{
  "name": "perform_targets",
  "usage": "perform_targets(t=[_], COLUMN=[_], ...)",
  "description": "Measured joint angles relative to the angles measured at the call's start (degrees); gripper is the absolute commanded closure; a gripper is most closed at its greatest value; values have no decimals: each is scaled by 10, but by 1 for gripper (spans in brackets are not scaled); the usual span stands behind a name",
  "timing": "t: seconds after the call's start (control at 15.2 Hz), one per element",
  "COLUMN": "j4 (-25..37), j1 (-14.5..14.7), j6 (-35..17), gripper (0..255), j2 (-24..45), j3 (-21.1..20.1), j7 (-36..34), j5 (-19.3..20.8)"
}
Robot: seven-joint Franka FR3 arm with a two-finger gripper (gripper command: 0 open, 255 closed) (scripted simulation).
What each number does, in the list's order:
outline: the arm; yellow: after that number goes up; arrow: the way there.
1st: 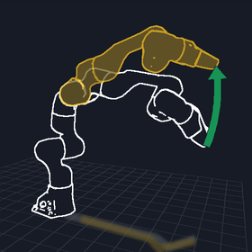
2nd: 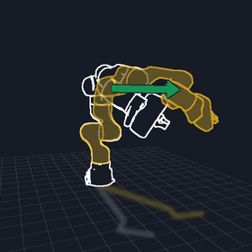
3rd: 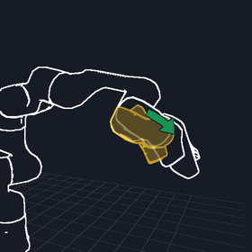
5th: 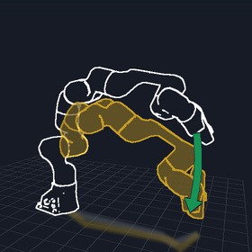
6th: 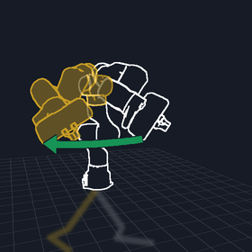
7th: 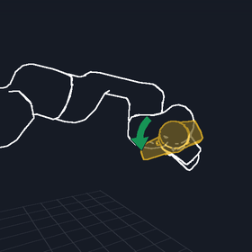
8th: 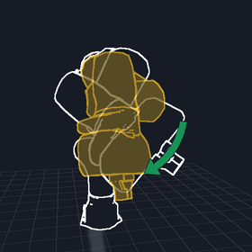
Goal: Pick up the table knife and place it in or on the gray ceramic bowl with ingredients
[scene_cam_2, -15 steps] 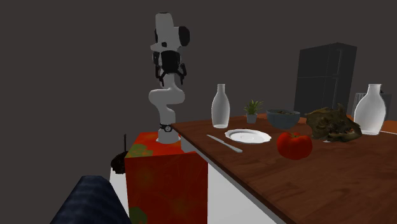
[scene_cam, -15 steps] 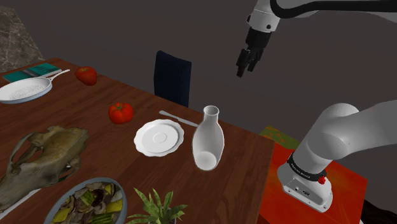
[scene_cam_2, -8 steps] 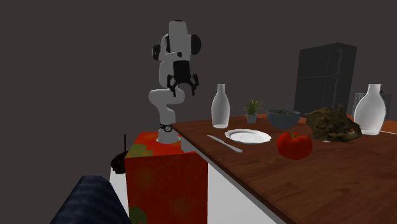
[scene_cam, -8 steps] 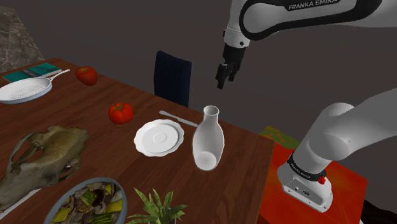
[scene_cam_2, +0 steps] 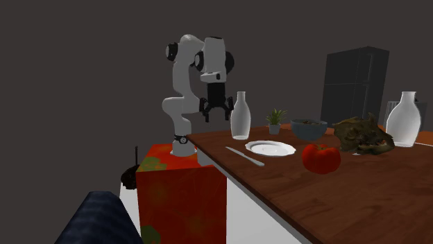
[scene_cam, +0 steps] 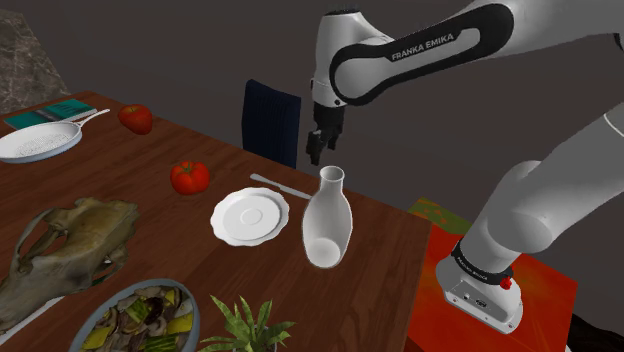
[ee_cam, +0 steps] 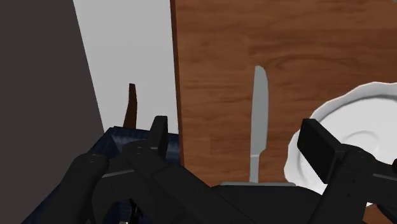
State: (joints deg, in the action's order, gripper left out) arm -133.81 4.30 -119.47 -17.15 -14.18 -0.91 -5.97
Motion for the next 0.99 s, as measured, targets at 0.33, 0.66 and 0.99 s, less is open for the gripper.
perform_targets(t=[0.33, 0.66, 0.99], j4=[41, 71, 61], j1=[11, 22, 23], j6=[-54, -87, -121], gripper=[0, 0, 0], j2=[107, 182, 207], j3=[-36, -54, -53], j7=[-33, -62, -71], j5=[39, 77, 91])
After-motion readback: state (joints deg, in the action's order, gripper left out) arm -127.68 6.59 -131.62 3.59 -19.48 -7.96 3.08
